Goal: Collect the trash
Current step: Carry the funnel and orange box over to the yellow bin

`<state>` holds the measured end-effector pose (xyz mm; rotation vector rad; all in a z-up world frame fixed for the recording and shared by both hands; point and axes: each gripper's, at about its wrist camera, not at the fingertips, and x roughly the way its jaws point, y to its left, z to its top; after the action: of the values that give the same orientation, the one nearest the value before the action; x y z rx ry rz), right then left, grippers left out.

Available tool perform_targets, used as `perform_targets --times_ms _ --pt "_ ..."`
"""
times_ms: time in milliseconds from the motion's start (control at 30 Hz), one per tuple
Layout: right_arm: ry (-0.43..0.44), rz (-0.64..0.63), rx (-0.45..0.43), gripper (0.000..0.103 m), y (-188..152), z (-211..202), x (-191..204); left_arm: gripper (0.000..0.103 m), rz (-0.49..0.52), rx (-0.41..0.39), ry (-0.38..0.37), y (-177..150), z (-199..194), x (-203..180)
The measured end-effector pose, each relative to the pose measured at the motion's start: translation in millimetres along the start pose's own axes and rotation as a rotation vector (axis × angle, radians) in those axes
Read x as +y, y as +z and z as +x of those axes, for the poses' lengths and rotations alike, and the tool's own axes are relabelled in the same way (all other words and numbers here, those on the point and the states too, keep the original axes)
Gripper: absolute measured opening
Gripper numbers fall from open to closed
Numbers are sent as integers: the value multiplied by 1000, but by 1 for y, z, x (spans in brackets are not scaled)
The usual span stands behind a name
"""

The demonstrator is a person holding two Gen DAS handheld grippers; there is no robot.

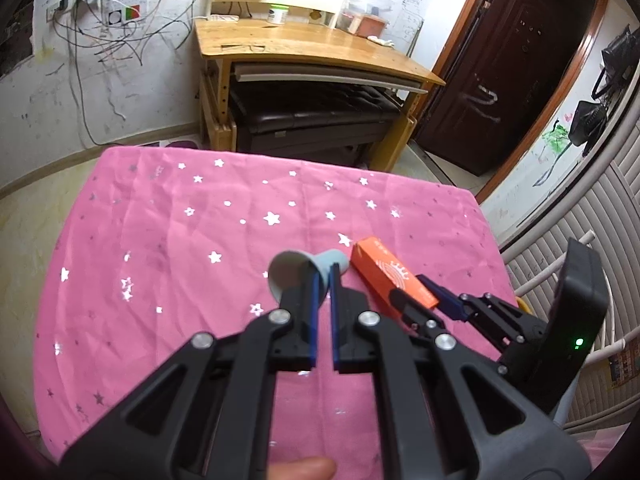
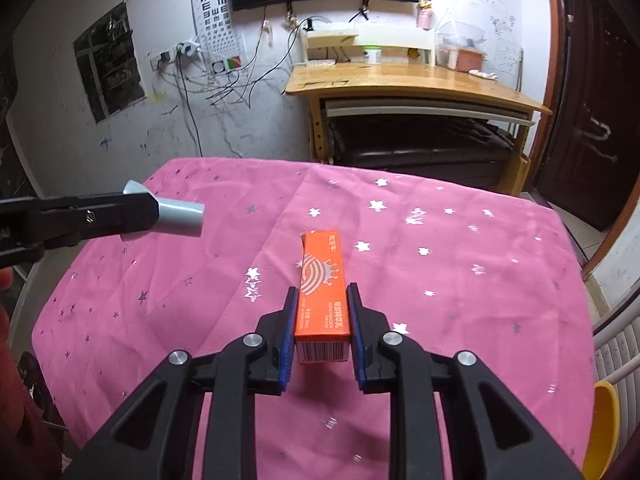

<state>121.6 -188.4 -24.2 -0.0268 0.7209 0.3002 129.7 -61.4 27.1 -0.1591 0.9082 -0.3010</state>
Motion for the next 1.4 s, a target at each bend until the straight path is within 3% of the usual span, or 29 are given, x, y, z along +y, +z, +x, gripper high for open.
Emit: perform_targets --times_ms 467,1100,1400 --pt "-24 101 -88 17 -19 -53 -63 3 72 21 -13 -2 13 -53" --pt "-45 179 -164 17 -28 -98 -109 3 152 51 -41 -11 29 -106" --pt "-104 236 -209 17 -35 -126 -141 3 196 67 -72 -14 34 -136"
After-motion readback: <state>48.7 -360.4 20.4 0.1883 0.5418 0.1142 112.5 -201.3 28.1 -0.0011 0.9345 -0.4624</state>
